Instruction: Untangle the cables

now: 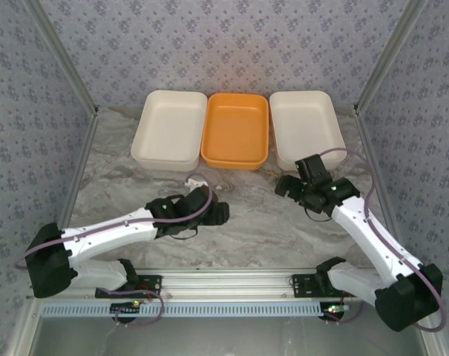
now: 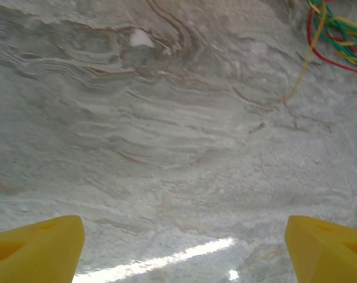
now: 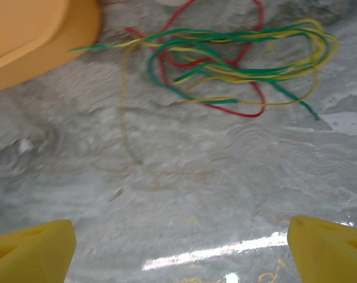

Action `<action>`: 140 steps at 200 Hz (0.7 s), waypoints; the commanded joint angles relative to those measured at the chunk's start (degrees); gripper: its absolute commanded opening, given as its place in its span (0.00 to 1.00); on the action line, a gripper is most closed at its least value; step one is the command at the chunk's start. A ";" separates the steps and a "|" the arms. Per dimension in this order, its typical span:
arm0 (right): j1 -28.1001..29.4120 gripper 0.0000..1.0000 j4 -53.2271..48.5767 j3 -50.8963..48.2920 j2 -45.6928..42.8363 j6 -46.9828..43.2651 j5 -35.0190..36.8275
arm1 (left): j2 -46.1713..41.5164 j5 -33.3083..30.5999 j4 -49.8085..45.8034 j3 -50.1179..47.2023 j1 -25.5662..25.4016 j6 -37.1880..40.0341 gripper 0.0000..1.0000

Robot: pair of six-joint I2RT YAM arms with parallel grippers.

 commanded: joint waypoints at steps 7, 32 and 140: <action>-10.64 0.93 5.22 -5.77 1.79 1.45 -3.52 | 0.29 -4.60 5.28 1.72 -2.80 -3.12 0.88; -15.76 0.93 10.30 -6.55 6.51 0.85 -5.75 | 0.14 -3.97 6.98 -0.06 -2.95 -4.10 0.86; -17.77 0.25 19.98 -2.92 27.60 -3.84 -5.29 | -4.10 -4.92 6.40 -2.78 -3.04 -5.08 0.82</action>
